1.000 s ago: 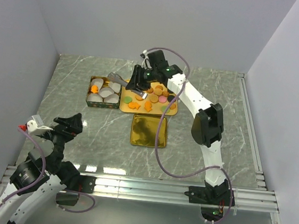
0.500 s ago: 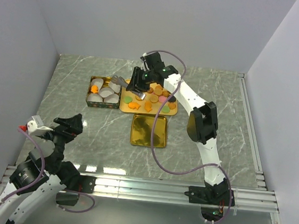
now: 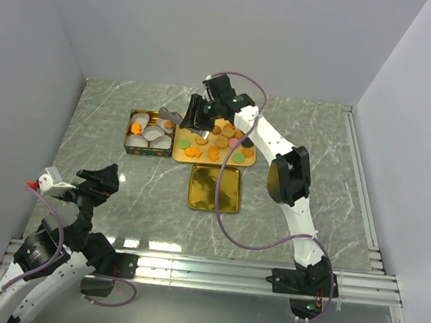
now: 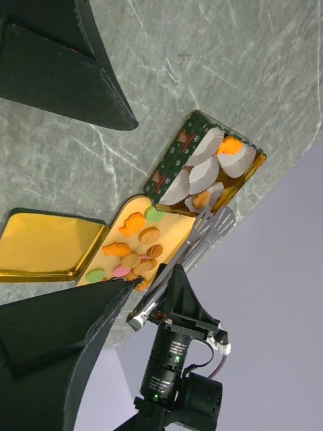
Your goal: Pack the cookies
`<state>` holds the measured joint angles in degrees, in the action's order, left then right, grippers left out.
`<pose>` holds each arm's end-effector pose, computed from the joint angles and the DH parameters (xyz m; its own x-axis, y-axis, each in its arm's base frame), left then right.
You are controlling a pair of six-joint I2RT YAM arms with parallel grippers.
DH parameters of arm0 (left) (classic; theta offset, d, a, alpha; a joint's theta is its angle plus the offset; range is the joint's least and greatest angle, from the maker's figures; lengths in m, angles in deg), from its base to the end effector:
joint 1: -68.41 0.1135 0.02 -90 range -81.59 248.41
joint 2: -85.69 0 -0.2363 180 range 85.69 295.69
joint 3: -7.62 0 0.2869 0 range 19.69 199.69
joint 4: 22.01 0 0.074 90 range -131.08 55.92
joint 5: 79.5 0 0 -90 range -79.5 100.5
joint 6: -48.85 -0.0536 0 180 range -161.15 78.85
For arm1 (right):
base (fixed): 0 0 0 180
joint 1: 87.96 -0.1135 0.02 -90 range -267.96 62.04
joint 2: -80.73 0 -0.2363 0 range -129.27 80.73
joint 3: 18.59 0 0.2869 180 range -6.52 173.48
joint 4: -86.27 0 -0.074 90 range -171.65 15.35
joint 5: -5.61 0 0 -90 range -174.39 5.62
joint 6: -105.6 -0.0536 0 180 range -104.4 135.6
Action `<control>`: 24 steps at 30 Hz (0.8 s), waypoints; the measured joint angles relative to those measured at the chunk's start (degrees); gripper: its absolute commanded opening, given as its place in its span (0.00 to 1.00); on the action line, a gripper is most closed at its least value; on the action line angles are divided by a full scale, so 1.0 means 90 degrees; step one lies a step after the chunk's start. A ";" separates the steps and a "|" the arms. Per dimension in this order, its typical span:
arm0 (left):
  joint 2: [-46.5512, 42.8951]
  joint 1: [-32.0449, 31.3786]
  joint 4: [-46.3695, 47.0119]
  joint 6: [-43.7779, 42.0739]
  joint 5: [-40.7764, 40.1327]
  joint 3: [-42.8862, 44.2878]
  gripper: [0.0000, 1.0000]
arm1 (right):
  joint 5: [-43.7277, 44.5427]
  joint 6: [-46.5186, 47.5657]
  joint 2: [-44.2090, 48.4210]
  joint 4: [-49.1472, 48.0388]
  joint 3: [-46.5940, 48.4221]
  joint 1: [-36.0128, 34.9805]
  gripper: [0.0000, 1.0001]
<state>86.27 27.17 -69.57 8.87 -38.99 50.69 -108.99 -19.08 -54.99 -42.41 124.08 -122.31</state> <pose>0.1048 -0.0377 0.3001 0.0655 -0.7194 -0.6915 -0.1417 0.6793 -0.7201 0.4512 0.3354 0.2274 -0.9065 0.0071 -0.4222 -0.2954 0.7037 0.6461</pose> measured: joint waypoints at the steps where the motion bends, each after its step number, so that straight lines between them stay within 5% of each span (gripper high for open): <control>1: 0.0000 -0.0002 0.0000 0.0032 -0.0002 0.0000 0.99 | 0.0002 0.0000 -0.0002 0.0000 0.0000 0.0000 0.57; 24: 0.0000 -0.0131 -0.0075 -0.0027 -0.0100 0.0000 0.99 | 0.0236 -0.0049 0.0199 -0.0078 0.0000 0.0024 0.56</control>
<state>86.27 25.99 -70.25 8.63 -39.89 50.69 -106.87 -19.51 -53.20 -43.11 124.08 -122.09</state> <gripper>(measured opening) 0.995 0.565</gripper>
